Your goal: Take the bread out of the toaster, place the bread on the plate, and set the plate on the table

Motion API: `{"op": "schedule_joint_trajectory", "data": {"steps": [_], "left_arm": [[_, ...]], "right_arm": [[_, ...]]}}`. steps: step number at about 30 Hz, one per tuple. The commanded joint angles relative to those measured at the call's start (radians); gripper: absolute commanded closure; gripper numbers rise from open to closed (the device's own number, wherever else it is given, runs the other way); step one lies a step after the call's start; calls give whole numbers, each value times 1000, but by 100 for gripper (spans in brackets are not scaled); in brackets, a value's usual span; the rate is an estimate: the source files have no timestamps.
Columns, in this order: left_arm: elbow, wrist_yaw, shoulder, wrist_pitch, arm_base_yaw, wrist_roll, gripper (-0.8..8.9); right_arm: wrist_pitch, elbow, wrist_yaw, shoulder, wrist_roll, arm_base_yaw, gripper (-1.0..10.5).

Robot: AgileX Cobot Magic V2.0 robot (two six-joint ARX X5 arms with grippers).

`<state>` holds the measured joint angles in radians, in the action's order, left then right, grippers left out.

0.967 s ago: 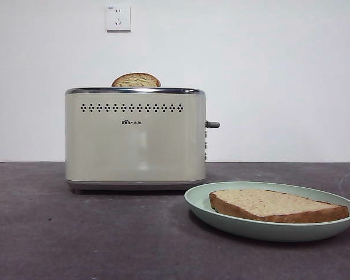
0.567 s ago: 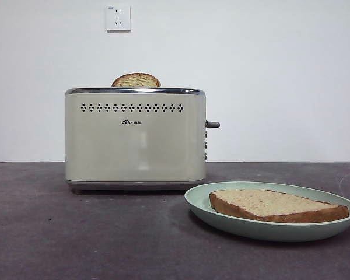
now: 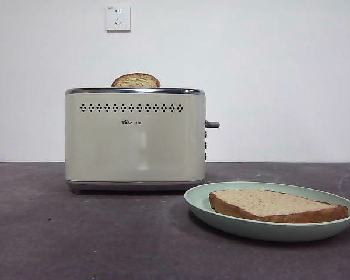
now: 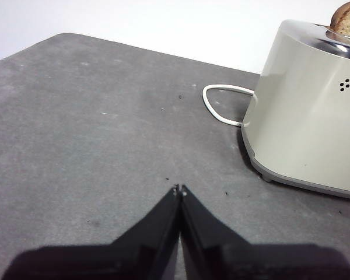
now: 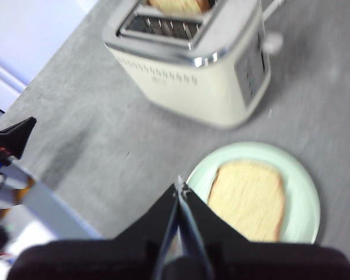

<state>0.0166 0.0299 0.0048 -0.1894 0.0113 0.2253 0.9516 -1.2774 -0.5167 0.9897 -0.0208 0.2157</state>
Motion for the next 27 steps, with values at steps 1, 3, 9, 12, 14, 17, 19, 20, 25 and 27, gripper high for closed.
{"op": "schedule_joint_trajectory", "data": {"steps": [1,3,9,12,14,17,19,20,25,27], "left_arm": [[-13,-6,-2,6,3,-13,817],[-13,-6,-2,6,3,-13,817],[-13,-6,-2,6,3,-13,817],[-13,-6,-2,6,3,-13,817],[-13,-6,-2,6,3,-13,817],[-13,-6,-1,5,3,-13,817],[-13,-6,-2,6,3,-13,817],[-13,-6,-2,6,3,-13,817],[-13,-6,-2,6,3,-13,817],[-13,-6,-2,6,3,-13,817]], "right_arm": [[-146,21,0,21,-160,-1,946],[-275,52,9,27,-161,-8,946],[-549,252,94,-24,-99,-78,946],[-655,409,166,-78,-62,-127,946],[-732,522,257,-124,-6,-166,946],[-864,714,401,-226,84,-204,946],[-945,825,467,-299,95,-214,946],[-989,882,483,-342,93,-217,946],[-1109,1107,493,-542,65,-229,946],[-1115,1177,493,-617,71,-229,946]]}}
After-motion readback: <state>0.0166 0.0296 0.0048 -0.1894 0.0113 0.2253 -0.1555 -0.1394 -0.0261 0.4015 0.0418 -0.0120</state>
